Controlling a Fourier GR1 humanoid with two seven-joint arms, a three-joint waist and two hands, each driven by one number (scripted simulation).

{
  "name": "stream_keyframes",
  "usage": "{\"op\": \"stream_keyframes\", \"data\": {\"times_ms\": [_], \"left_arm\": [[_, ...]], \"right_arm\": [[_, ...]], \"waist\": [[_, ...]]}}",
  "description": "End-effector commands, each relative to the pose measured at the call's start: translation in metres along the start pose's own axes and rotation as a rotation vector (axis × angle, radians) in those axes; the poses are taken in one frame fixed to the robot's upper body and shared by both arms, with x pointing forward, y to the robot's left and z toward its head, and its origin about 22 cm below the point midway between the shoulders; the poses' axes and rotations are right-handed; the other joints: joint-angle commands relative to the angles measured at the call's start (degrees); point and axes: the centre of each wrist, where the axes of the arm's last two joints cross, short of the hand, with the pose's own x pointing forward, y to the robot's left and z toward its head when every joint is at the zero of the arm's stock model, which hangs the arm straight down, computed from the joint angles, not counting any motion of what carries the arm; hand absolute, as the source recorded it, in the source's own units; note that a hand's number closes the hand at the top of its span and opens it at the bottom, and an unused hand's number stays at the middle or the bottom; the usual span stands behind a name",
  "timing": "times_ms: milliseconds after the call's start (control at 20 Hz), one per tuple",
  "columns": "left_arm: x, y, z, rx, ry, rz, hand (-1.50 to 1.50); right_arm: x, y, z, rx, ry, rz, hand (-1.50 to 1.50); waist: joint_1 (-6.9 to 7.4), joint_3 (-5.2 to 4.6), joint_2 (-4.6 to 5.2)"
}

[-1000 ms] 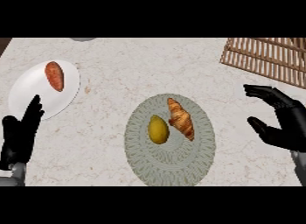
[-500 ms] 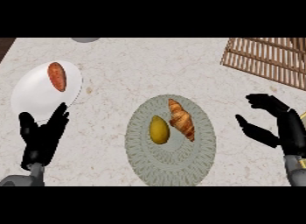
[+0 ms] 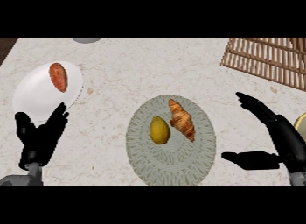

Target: Pick the lemon from the placemat and place it in the tiered shelf

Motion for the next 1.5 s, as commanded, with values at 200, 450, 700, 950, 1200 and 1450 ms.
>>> {"op": "stream_keyframes", "data": {"times_ms": [200, 450, 700, 950, 1200, 1450], "left_arm": [[-0.018, 0.003, -0.004, -0.019, 0.044, 0.007, 0.00], [-0.001, -0.014, -0.009, -0.016, 0.029, -0.003, 0.00], [-0.012, -0.013, -0.011, -0.020, 0.040, -0.002, 0.00], [-0.009, -0.016, -0.008, -0.028, 0.052, -0.009, 0.00], [-0.004, -0.010, -0.014, -0.010, 0.045, -0.003, 0.00], [-0.015, -0.016, 0.008, -0.023, 0.040, 0.001, 0.00]], "right_arm": [[0.079, 0.021, 0.002, 0.138, 0.110, 0.175, -1.50], [0.121, 0.058, -0.026, 0.055, 0.217, 0.225, -1.50], [0.149, 0.089, -0.044, 0.005, 0.282, 0.309, -1.50], [0.129, 0.113, -0.076, 0.060, 0.393, 0.345, -1.50], [0.125, 0.146, -0.070, 0.134, 0.404, 0.423, -1.50], [0.122, 0.167, -0.061, 0.126, 0.493, 0.468, -1.50]], "waist": [[0.66, -0.35, 0.35], [1.13, -0.32, 0.39], [0.73, -0.30, 0.35], [0.86, -0.22, 0.48], [0.35, -0.21, 0.35], [0.54, -0.20, 0.12]]}}
